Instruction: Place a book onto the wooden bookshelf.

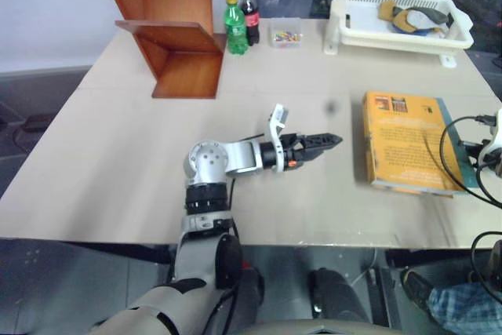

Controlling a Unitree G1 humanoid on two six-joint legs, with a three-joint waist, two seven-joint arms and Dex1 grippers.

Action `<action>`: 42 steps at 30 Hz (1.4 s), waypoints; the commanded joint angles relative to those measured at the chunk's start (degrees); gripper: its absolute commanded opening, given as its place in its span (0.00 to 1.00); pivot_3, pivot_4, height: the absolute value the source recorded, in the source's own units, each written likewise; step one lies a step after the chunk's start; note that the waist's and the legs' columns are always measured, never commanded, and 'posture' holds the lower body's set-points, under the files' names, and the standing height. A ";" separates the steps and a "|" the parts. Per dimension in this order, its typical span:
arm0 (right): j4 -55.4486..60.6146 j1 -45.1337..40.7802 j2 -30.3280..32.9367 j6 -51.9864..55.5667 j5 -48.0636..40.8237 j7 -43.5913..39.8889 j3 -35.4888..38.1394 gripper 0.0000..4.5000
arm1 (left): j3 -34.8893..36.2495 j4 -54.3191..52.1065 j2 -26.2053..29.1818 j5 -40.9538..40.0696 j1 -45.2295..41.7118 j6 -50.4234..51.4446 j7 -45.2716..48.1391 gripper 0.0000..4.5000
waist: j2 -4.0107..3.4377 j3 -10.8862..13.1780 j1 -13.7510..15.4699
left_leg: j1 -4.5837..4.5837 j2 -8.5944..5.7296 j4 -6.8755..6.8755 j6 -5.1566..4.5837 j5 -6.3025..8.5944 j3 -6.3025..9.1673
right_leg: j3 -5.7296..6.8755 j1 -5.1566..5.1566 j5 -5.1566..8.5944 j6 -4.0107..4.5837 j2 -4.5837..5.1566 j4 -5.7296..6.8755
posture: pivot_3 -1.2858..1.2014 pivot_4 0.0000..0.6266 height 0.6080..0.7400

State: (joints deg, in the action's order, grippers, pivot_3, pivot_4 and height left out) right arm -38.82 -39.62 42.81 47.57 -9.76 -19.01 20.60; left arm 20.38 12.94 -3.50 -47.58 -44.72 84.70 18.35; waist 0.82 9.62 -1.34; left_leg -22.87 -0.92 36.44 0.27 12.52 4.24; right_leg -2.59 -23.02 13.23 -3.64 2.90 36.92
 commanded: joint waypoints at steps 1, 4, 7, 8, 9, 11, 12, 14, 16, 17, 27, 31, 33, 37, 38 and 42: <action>-3.10 -3.64 1.52 -3.15 -0.01 -2.04 -1.03 0.01 | 0.77 -1.88 0.19 -1.90 -0.46 1.13 0.06 1.00 | 0.00 0.00 -0.30 | -0.01 0.00 0.00 0.00 0.00 0.01 | 0.01 0.00 0.00 0.00 0.00 0.00 | 0.52 0.24 1.00; -6.10 -5.27 1.52 -5.65 0.53 -4.46 -2.70 0.01 | 0.75 -1.35 0.83 -1.67 -0.45 1.24 0.10 1.00 | 0.00 0.00 -0.81 | -0.01 0.00 0.00 0.00 0.00 0.01 | 0.01 0.00 0.00 0.00 0.00 0.00 | 0.52 0.24 1.00; -6.77 -5.77 1.01 -6.38 0.36 -7.94 -4.62 0.01 | 0.78 -1.31 1.28 -1.69 -0.64 1.23 0.10 1.00 | 0.00 0.00 -1.13 | 0.00 0.00 0.00 0.01 0.00 0.01 | 0.00 0.00 0.00 -0.01 -0.01 0.00 | 0.52 0.24 1.00; -6.82 -5.82 0.75 -6.35 0.15 -8.74 -4.99 0.01 | 0.85 -1.29 1.37 -1.71 -0.74 1.25 0.05 1.00 | 0.00 0.00 -1.16 | 0.00 0.01 0.00 0.01 0.00 0.00 | 0.00 0.00 0.00 -0.01 -0.01 0.00 | 0.52 0.24 1.00; -6.59 -5.69 0.51 -6.42 0.01 -9.32 -5.29 0.01 | 1.02 -1.42 1.40 -1.80 -0.76 1.35 -0.06 1.00 | 0.01 0.00 -1.15 | 0.00 0.01 0.00 0.01 0.00 0.00 | 0.00 0.00 0.00 -0.01 -0.01 0.00 | 0.52 0.24 1.00; -4.99 -4.99 -0.29 -6.18 -0.63 -10.78 -5.83 0.01 | 1.74 -2.01 1.46 -2.18 -0.64 1.78 -0.40 1.00 | 0.01 0.00 -1.14 | 0.00 0.01 0.00 0.01 -0.01 0.01 | 0.00 0.00 0.00 -0.01 -0.01 0.01 | 0.52 0.24 1.00; -4.04 -4.69 -0.76 -5.69 -0.95 -11.31 -6.01 0.01 | 1.90 -2.49 1.69 -2.30 -0.49 2.02 -0.45 1.00 | 0.01 0.01 -1.16 | 0.00 0.01 0.00 0.02 -0.01 0.01 | 0.00 0.00 0.00 -0.01 -0.01 0.01 | 0.52 0.24 1.00; -2.12 -4.04 -1.59 -4.69 -1.40 -11.91 -6.31 0.01 | 2.28 -3.45 2.27 -2.72 -0.10 2.86 -0.53 1.00 | 0.01 0.01 -1.21 | 0.01 0.02 0.00 0.03 -0.01 0.01 | -0.01 0.00 0.00 -0.01 -0.02 0.01 | 0.52 0.24 1.00; -0.19 -3.45 -2.47 -3.56 -1.89 -11.93 -6.33 0.01 | 2.61 -4.12 3.01 -2.88 0.26 3.61 -0.64 1.00 | 0.01 0.00 -1.19 | 0.01 0.04 0.00 0.04 -0.01 0.02 | 0.00 0.00 0.00 -0.01 -0.03 0.02 | 0.52 0.24 1.00; 0.67 -3.22 -2.89 -3.04 -2.08 -11.81 -6.31 0.01 | 2.64 -4.33 3.38 -2.81 0.38 3.81 -0.64 1.00 | 0.01 0.01 -1.19 | 0.01 0.04 0.00 0.10 -0.05 0.03 | 0.00 0.00 0.00 -0.01 -0.03 0.03 | 0.52 0.24 1.00; 12.68 1.13 -6.89 3.44 -4.95 -9.30 -5.05 0.01 | 2.30 -9.20 7.94 -4.81 2.08 7.01 1.40 1.00 | 0.01 0.00 -1.15 | 0.00 0.04 0.00 0.14 -0.07 0.05 | 0.02 0.00 0.00 -0.01 -0.02 0.03 | 0.52 0.24 1.00; 16.57 2.37 -7.20 5.81 -6.16 -8.12 -4.24 0.01 | -6.91 -21.07 15.83 -3.16 6.95 -1.76 9.69 1.00 | 0.01 0.01 -1.15 | 0.02 0.06 0.00 0.13 -0.06 0.05 | 0.02 -0.01 0.00 0.00 -0.03 0.06 | 0.52 0.24 1.00; 17.71 2.64 -7.05 6.61 -6.67 -7.78 -3.93 0.01 | -12.82 -27.26 20.93 -0.41 10.05 -9.43 15.43 1.00 | -0.01 0.01 -1.07 | 0.03 0.09 -0.04 0.21 -0.09 0.01 | -0.03 -0.04 -0.01 0.01 -0.04 0.07 | 0.52 0.24 1.00; 18.39 3.16 -6.83 6.86 -6.99 -7.37 -3.69 0.01 | -18.46 -34.32 28.23 5.88 17.08 -29.69 28.16 1.00 | -0.01 0.01 -0.81 | 0.02 0.07 -0.08 0.24 -0.11 -0.06 | -0.08 -0.07 -0.01 0.03 0.00 0.05 | 0.52 0.24 1.00; 18.41 3.30 -6.83 6.80 -7.05 -7.26 -3.66 0.01 | -18.98 -35.34 30.14 7.16 18.72 -33.41 30.69 1.00 | -0.01 0.01 -0.80 | 0.01 0.06 -0.08 0.13 -0.04 -0.08 | -0.08 -0.08 -0.01 0.03 0.01 0.01 | 0.52 0.24 1.00; 18.13 3.40 -6.92 6.51 -7.32 -6.90 -3.69 0.01 | -18.61 -35.85 33.76 8.22 21.30 -40.97 36.19 1.00 | -0.01 0.02 -0.75 | -0.02 0.10 -0.09 0.00 0.02 -0.10 | -0.08 -0.09 0.00 0.05 -0.01 -0.03 | 0.52 0.24 1.00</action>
State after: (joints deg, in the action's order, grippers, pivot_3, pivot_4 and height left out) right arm -22.34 -36.30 35.35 54.34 -16.52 -25.98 15.88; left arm 1.21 -20.12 29.31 -39.61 -23.59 47.47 52.02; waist 0.81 9.63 -2.09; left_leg -22.88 -0.82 36.35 0.26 12.53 4.15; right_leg -2.67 -23.10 13.24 -3.60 2.89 36.89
